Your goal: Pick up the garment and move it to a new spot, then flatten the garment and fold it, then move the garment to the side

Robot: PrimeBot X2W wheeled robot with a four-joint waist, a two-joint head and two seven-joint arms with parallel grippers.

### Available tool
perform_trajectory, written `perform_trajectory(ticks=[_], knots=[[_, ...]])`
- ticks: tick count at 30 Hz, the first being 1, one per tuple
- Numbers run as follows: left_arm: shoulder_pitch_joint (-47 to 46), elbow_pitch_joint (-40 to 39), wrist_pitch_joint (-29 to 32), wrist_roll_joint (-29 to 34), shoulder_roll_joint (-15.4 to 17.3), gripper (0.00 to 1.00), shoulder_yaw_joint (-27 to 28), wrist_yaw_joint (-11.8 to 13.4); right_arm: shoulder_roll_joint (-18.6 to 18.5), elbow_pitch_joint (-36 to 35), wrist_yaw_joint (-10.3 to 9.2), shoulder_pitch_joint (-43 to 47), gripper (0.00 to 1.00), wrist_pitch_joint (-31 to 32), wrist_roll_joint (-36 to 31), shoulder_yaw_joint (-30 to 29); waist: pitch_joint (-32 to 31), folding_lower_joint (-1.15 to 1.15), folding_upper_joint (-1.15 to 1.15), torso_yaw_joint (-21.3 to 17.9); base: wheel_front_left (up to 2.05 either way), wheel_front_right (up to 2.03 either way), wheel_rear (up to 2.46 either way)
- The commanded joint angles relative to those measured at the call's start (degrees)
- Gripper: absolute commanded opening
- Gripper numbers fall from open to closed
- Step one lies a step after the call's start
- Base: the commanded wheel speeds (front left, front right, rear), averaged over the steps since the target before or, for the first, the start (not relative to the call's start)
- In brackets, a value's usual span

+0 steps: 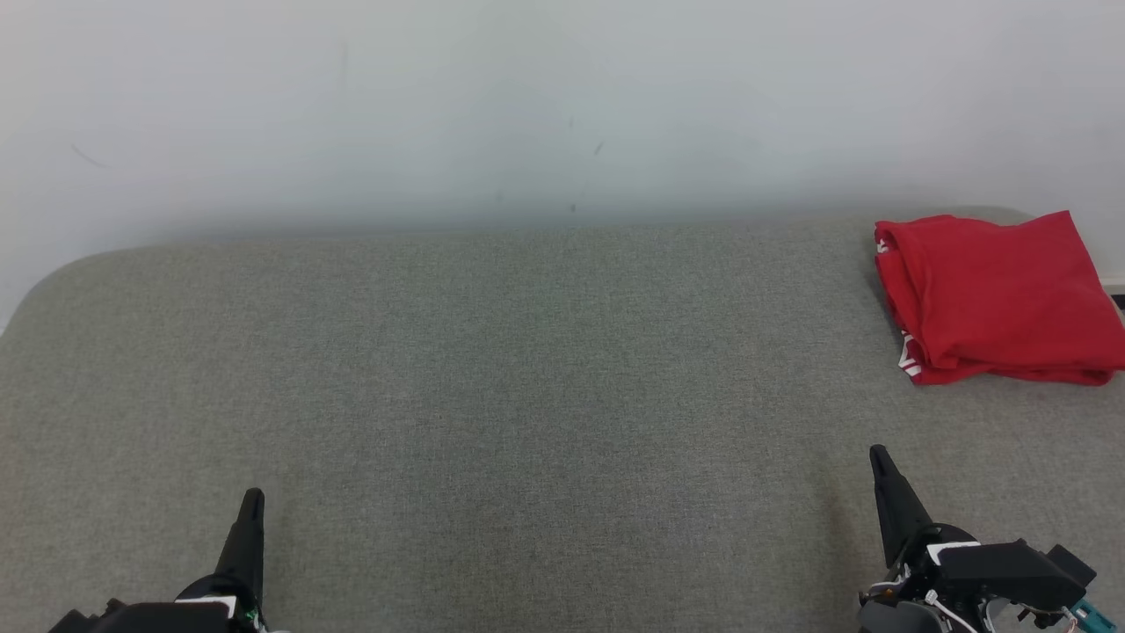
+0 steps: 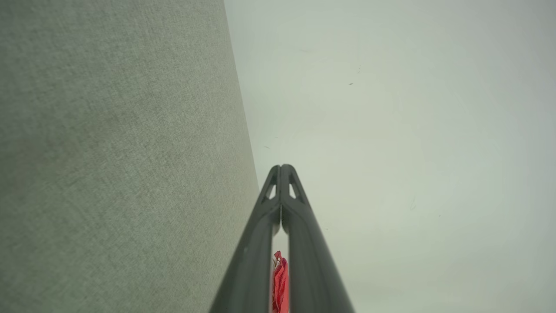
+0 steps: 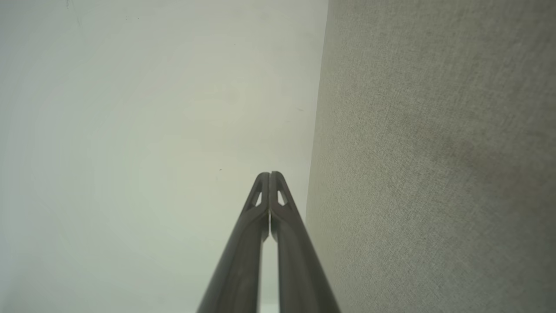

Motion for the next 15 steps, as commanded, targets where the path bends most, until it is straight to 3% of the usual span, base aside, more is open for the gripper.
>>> perform_trajectory(ticks=[1, 15], knots=[[-1.0, 0.1, 0.4, -1.3, -0.2, 0.00, 0.0, -0.5, 0.3, -0.3, -0.11, -0.4, 0.00, 0.3, 1.0, -0.2, 0.0, 0.00, 0.00, 0.0, 0.00, 0.00, 0.00], [-1.3, 0.2, 0.9, -3.5, -0.2, 0.00, 0.0, -0.4, 0.4, -0.3, -0.12, -0.6, 0.00, 0.9, 3.0, -0.4, 0.2, 0.00, 0.00, 0.2, 0.00, 0.00, 0.00]])
